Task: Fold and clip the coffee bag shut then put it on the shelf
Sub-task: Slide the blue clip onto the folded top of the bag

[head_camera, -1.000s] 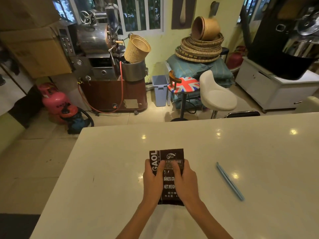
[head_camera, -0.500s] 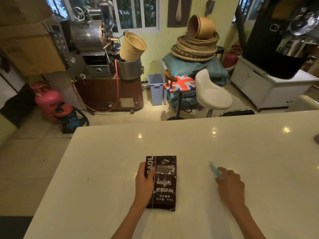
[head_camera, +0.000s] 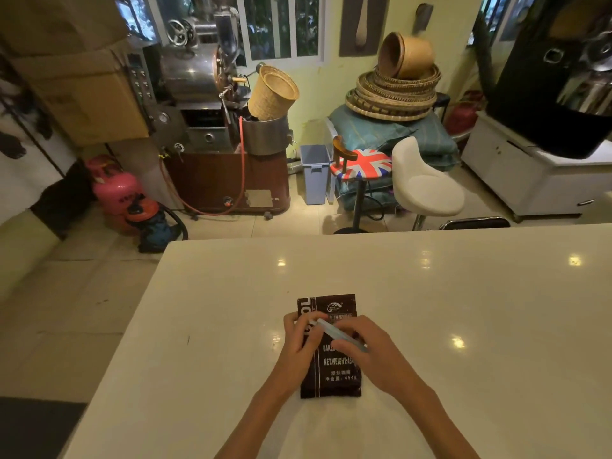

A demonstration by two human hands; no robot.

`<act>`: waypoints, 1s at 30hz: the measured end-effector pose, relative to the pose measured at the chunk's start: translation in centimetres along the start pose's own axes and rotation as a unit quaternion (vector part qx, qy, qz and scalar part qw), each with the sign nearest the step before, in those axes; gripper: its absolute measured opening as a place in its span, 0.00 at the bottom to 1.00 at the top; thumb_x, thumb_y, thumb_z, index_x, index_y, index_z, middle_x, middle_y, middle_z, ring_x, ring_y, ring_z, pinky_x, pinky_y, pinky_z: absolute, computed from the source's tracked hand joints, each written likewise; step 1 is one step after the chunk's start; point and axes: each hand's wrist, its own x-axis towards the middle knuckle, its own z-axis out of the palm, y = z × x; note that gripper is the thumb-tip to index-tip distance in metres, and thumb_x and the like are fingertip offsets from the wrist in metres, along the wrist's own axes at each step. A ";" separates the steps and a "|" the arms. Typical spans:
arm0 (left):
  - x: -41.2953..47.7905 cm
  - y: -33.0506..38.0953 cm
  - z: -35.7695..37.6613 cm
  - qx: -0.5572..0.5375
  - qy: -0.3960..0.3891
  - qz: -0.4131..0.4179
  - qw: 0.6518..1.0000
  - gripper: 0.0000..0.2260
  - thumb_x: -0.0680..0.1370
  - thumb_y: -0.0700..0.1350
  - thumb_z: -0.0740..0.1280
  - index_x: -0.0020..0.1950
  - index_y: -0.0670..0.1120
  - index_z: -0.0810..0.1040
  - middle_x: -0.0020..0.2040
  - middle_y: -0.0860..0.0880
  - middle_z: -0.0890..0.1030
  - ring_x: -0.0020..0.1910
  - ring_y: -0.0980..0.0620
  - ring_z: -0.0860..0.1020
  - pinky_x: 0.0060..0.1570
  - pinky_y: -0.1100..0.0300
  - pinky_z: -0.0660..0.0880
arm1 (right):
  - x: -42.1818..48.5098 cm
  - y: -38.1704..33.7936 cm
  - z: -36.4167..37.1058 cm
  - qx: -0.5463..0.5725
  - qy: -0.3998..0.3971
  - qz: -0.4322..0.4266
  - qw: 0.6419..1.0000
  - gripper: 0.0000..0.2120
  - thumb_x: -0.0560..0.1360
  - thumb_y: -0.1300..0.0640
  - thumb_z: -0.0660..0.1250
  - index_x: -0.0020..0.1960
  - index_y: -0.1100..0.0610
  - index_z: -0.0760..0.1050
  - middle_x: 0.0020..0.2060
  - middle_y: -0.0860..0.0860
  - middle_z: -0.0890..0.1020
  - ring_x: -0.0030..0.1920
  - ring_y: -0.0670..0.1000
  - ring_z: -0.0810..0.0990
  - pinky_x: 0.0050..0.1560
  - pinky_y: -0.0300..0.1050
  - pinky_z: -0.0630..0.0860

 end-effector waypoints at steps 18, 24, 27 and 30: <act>0.4 -0.2 -0.1 0.019 0.015 -0.025 0.999 0.09 0.83 0.47 0.58 0.56 0.42 0.69 0.54 0.46 0.68 0.44 0.62 0.80 0.42 0.63 0.80 | -0.9 1.4 -1.6 -0.181 0.087 -0.119 0.972 0.17 0.75 0.51 0.72 0.63 0.48 0.80 0.48 0.46 0.87 0.41 0.45 0.84 0.42 0.42 0.82; 0.8 0.3 0.2 -0.070 0.013 -0.082 0.994 0.08 0.83 0.47 0.58 0.56 0.42 0.68 0.51 0.44 0.71 0.42 0.59 0.81 0.38 0.65 0.80 | -1.1 1.2 -1.5 -0.109 0.090 -0.120 0.983 0.17 0.74 0.56 0.73 0.62 0.51 0.81 0.42 0.47 0.88 0.35 0.39 0.80 0.39 0.31 0.78; 1.0 0.1 0.3 -0.077 0.013 -0.085 0.993 0.11 0.83 0.46 0.58 0.57 0.39 0.68 0.51 0.44 0.70 0.42 0.61 0.80 0.39 0.65 0.80 | -1.5 1.3 -1.5 -0.054 0.087 -0.087 0.991 0.16 0.75 0.50 0.70 0.62 0.48 0.80 0.41 0.44 0.86 0.32 0.38 0.80 0.39 0.29 0.77; 1.1 0.1 0.5 -0.081 0.013 -0.086 0.993 0.12 0.83 0.47 0.58 0.58 0.38 0.69 0.52 0.46 0.70 0.46 0.58 0.79 0.41 0.65 0.79 | -1.7 1.5 -1.5 -0.022 0.088 -0.063 0.994 0.15 0.74 0.54 0.72 0.61 0.49 0.81 0.40 0.46 0.86 0.32 0.43 0.82 0.39 0.36 0.80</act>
